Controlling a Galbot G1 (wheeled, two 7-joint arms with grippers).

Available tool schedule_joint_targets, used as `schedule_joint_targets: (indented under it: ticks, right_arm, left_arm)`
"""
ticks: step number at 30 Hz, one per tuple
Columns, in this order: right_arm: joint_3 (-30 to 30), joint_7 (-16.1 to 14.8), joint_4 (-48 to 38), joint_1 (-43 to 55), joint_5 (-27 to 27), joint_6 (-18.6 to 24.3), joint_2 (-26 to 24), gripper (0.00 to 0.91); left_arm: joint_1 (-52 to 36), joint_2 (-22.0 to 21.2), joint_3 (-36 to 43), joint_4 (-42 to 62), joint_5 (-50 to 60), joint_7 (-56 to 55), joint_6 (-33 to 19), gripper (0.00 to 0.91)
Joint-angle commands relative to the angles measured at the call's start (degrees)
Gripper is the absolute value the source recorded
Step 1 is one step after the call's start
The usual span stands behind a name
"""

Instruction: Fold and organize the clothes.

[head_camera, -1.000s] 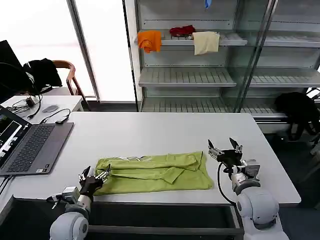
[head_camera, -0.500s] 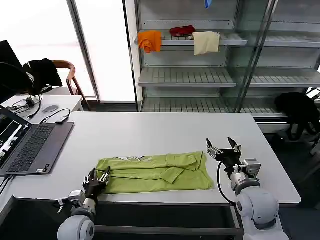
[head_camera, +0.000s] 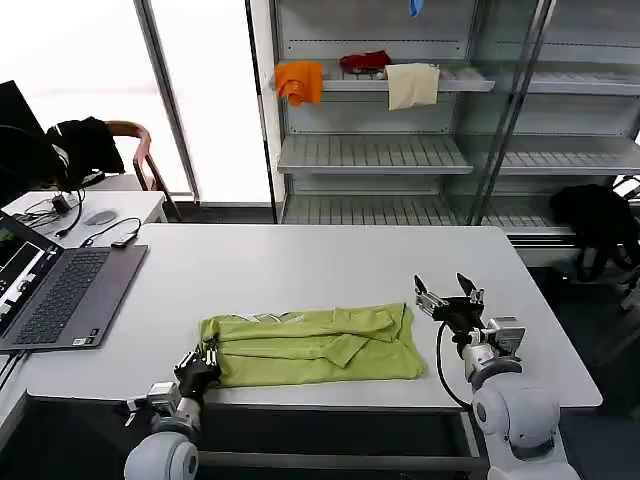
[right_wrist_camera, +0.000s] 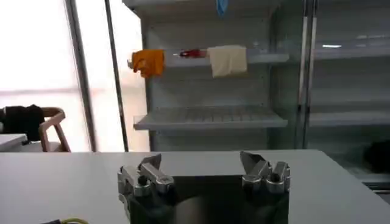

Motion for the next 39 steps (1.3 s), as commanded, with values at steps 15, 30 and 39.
schedule_joint_targets:
  ticks: [15,30,39]
  right_arm:
    - [2.2,-0.2,-2.4,0.0,0.7,0.0,-0.9,0.907]
    - [3.3,-0.9,-5.7,-0.6,0.5,1.1,-0.4,0.907]
    - [3.8,-1.1,-4.6,-2.3,0.1,1.4,0.1,0.907]
  left_arm:
    - [-4.6,12.9,-12.2,1.1,11.8,12.7,-2.7,0.0]
    - [-8.3,31.3,-24.5,5.1,15.1,25.0,-3.0,0.0]
    - [-5.5,19.6,-15.6,-8.9,19.2,24.4,1.0,0.0]
